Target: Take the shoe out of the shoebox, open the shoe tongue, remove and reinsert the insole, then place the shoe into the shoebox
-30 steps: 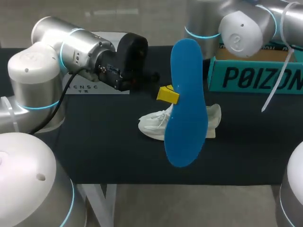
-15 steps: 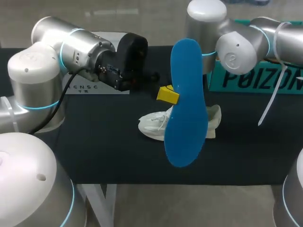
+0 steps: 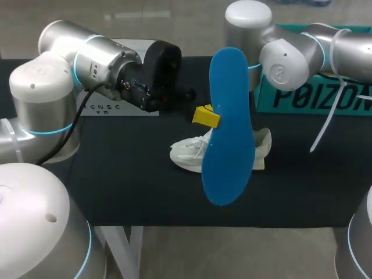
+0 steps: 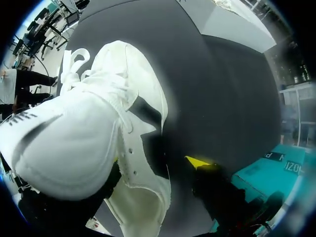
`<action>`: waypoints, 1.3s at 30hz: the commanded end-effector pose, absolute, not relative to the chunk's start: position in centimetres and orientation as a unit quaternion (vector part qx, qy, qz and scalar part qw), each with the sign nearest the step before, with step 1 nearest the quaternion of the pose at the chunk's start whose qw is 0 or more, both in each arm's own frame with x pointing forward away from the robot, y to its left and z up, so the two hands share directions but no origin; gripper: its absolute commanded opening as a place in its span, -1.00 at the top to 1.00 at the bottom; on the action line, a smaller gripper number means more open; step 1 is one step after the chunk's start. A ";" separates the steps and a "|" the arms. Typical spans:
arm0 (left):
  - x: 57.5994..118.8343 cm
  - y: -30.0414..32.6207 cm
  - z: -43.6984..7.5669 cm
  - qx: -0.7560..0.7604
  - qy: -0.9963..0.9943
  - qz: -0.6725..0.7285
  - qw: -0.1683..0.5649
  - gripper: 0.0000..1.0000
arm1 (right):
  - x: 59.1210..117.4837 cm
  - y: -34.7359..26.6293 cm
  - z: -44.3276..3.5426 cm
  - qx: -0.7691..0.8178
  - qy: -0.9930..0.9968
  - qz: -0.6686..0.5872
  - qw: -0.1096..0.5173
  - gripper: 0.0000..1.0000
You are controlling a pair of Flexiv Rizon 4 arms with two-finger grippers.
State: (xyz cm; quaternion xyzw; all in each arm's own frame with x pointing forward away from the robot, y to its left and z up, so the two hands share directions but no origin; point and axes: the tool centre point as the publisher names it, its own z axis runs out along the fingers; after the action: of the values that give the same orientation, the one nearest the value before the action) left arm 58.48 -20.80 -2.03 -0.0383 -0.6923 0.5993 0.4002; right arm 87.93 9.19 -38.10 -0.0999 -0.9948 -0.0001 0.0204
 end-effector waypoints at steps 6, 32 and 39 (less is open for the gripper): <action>58.4 -20.9 -2.1 -0.038 -0.692 0.600 0.400 1.00 | 87.1 8.9 -39.2 -0.096 -0.995 -0.007 0.037 1.00; 58.4 -20.9 -2.1 -0.038 -0.692 0.600 0.400 1.00 | 82.9 7.0 -36.3 -0.587 -0.805 -0.009 0.087 1.00; 58.4 -20.9 -2.1 -0.038 -0.692 0.600 0.400 1.00 | 83.2 6.4 -35.6 -0.709 -0.702 -0.039 0.056 1.00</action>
State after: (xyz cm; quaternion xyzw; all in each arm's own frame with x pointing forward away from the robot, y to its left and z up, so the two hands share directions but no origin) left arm 58.47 -20.80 -2.03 -0.0383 -0.6923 0.5993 0.4002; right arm 83.69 6.83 -36.07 -0.3890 -0.9185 0.0012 0.0712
